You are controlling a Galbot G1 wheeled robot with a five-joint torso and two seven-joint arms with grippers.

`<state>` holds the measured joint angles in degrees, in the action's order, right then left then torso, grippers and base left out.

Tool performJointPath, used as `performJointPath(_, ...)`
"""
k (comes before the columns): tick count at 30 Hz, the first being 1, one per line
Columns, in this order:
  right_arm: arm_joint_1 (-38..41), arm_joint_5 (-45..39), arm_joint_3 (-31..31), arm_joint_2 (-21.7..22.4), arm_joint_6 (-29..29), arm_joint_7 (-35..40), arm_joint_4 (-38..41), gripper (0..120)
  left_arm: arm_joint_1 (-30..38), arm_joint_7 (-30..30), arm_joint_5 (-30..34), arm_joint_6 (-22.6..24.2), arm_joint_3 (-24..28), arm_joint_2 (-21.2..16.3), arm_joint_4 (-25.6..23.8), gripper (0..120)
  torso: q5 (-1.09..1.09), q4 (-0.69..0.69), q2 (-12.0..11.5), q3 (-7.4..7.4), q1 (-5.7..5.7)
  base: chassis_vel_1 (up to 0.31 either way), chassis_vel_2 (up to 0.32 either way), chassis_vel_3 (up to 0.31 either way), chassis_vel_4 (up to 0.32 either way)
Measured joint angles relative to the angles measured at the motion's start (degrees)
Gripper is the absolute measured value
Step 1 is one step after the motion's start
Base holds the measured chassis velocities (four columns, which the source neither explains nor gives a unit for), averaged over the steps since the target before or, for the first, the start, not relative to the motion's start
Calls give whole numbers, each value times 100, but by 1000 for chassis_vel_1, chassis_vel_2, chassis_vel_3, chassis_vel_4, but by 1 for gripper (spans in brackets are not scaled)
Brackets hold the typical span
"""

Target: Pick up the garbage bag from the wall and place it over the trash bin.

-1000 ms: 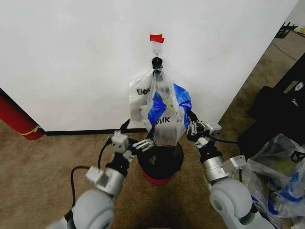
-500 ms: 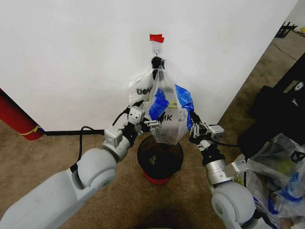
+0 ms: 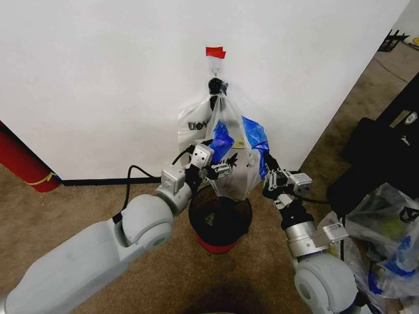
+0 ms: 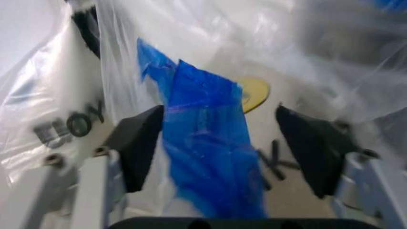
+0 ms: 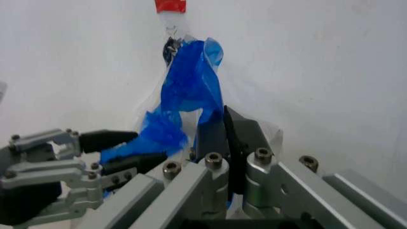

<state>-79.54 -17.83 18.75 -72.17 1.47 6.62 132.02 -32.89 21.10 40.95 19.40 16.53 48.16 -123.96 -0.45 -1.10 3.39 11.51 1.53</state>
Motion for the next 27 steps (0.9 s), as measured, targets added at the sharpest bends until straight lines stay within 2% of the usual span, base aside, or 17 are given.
performJointPath(1, 0, 0, 0, 0, 0, 0, 0, 0, 0, 0, 0, 0, 0, 0, 0, 79, 0, 0, 0, 0, 0, 0, 0, 0, 0)
performJointPath(2, -18, 7, 14, 1, 0, -9, 21, 0, 47, 22, -5, 19, 50, 13, 34, 59, 0, 0, 0, 0, 0, 0, 0, 0, 0)
performJointPath(3, -46, 10, 39, 3, 1, -20, 55, 0, 102, 68, -11, 65, 108, 31, 76, 54, 0, -1, 0, 0, 0, 0, 0, 0, 0)
performJointPath(6, -73, 8, 77, 11, 4, -25, 94, 0, 149, 126, -26, 136, 162, 49, 115, 47, 0, 0, 0, 0, 0, 0, 0, 0, 0)
performJointPath(10, -142, -11, 183, 34, 14, -36, 188, 0, 166, 352, -155, 254, 220, 128, 205, 28, -1, 0, 0, 0, 0, 0, 0, 0, 0)
performJointPath(13, -147, -9, 169, 18, 19, -40, 195, 0, 161, 371, -160, 364, 232, 135, 211, 21, -1, 0, 0, 0, 0, 0, 0, 0, 0)
performJointPath(18, -128, -18, 150, 21, 36, -41, 204, 0, 226, 441, -48, 486, 245, 184, 253, 0, 0, 0, 0, 0, 0, 0, 0, 0, 0)
performJointPath(27, -130, -129, 218, 28, 46, -21, 206, 0, 220, 493, 43, 359, 122, 197, 213, 0, -1, 0, 0, 0, 0, 0, 0, 0, 0)
